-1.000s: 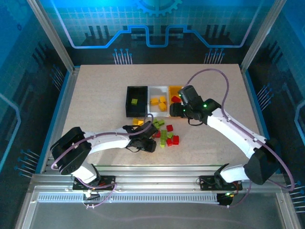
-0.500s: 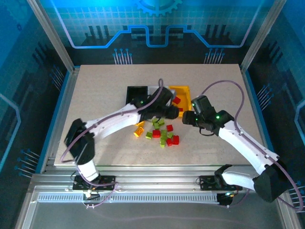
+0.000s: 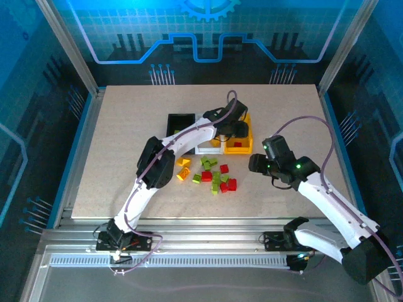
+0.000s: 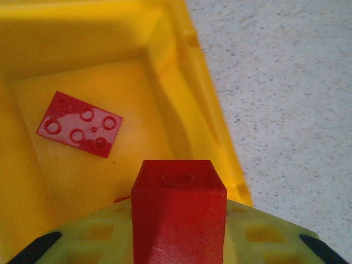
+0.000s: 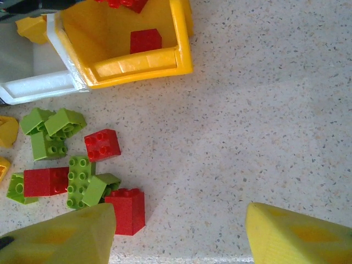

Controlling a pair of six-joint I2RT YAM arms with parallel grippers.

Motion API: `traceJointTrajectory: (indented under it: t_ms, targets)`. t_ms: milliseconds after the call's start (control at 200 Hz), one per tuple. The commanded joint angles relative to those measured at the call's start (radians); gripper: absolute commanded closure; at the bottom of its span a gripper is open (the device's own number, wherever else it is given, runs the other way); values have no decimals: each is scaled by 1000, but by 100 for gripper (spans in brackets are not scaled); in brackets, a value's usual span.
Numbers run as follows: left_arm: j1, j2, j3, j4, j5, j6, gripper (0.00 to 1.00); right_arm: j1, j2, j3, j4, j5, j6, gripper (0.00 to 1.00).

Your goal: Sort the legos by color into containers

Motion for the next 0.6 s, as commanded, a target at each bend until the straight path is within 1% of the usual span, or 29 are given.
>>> traceJointTrajectory:
  t_ms: [0, 100, 155, 265, 410, 450, 520, 595]
  targets:
    - [2, 11, 73, -49, -14, -31, 42, -16, -22, -6, -18, -21, 20, 35]
    - [-2, -19, 55, -40, 3, -38, 22, -17, -20, 0, -8, -46, 19, 34]
    - [-4, -66, 10, -12, 12, -40, 15, -16, -16, 3, -7, -48, 21, 33]
    - [-11, -215, -149, 64, 30, -52, 12, -17, -5, 13, -7, -43, 19, 33]
    - [-18, -469, -489, 172, 33, -78, 10, -20, 15, 15, 2, -51, 14, 33]
    - [-19, -532, -574, 173, 25, -80, 8, -21, 23, 12, 10, -59, 14, 33]
    - [-18, -646, -717, 159, -1, -73, 1, -22, 41, 12, 20, -69, 12, 34]
    - [-18, -762, -855, 121, -45, -67, 1, -22, 59, 13, 31, -78, 11, 34]
